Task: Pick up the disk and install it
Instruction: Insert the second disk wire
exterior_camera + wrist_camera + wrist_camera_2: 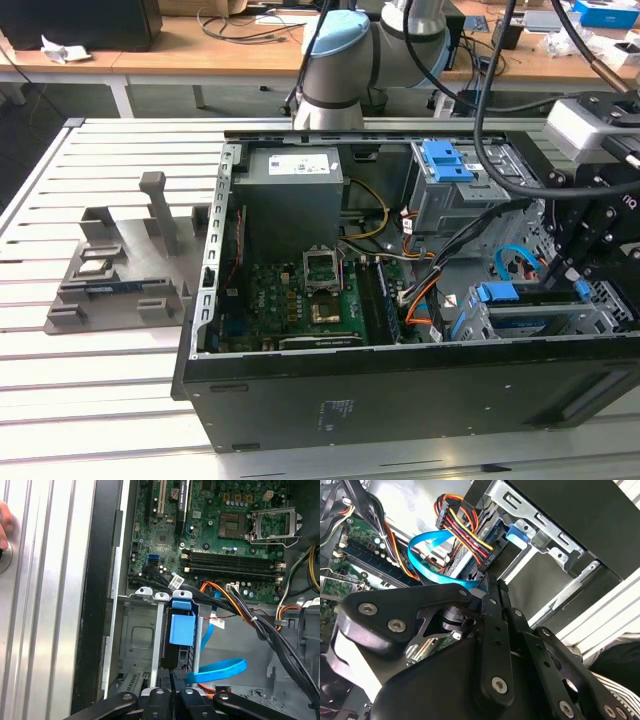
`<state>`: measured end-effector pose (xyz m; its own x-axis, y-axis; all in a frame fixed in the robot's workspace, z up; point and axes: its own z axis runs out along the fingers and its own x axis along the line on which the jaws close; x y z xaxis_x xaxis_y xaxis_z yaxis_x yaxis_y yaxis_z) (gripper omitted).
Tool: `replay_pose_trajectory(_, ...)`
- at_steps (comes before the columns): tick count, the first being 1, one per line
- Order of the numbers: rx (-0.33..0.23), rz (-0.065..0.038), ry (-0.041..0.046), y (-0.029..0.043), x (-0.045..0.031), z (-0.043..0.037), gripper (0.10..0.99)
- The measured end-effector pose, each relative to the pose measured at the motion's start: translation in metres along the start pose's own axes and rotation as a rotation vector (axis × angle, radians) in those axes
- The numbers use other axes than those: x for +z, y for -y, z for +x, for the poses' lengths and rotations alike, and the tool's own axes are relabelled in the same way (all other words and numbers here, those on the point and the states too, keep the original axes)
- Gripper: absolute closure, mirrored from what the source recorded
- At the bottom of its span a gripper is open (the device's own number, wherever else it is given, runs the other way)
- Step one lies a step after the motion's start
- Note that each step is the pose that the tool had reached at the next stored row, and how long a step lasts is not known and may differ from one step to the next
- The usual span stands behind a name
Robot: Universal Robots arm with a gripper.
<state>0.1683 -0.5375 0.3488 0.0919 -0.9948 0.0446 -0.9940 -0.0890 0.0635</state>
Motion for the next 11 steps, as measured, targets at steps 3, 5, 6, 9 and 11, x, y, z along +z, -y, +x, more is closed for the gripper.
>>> replay_pose_trajectory(3,0.000,0.000,-0.0003,0.0003,0.0030,-0.0005,0.925)
replay_pose_trajectory(5,0.000,0.000,-0.0003,0.0004,0.0040,-0.0010,0.925)
replay_pose_trajectory(6,0.000,0.000,0.0002,0.0005,0.0044,-0.0021,0.925)
replay_pose_trajectory(9,0.000,0.000,-0.0002,0.0010,0.0045,-0.0069,0.925)
replay_pose_trajectory(11,0.000,0.000,-0.0005,0.0013,0.0051,-0.0102,0.925)
